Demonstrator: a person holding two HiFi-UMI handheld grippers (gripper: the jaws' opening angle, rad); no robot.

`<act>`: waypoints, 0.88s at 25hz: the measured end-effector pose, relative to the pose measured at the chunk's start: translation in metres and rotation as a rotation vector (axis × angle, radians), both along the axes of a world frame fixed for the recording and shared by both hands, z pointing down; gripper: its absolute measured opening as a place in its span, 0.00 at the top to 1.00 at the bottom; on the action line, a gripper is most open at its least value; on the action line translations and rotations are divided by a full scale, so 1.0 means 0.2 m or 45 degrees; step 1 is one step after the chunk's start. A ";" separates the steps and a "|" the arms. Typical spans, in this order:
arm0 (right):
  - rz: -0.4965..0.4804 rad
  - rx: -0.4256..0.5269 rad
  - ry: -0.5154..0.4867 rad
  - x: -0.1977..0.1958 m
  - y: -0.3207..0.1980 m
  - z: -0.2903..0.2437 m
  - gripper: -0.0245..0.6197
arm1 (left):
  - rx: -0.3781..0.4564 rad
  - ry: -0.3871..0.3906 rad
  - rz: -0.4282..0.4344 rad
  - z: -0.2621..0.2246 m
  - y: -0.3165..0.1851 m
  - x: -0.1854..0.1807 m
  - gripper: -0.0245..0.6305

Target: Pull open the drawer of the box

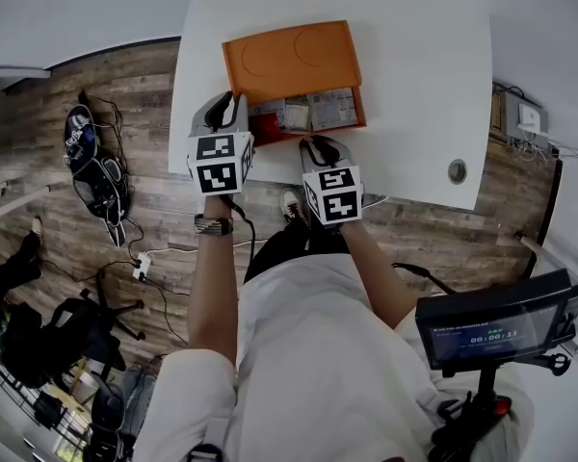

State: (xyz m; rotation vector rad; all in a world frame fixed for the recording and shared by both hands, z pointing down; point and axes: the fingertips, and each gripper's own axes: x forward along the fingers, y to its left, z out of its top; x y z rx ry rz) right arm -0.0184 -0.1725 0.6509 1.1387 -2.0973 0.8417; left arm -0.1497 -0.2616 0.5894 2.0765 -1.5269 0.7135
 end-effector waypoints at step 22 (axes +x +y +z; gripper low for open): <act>-0.024 -0.045 0.006 0.02 0.13 0.03 0.85 | 0.002 0.008 -0.004 0.02 -0.01 0.01 0.85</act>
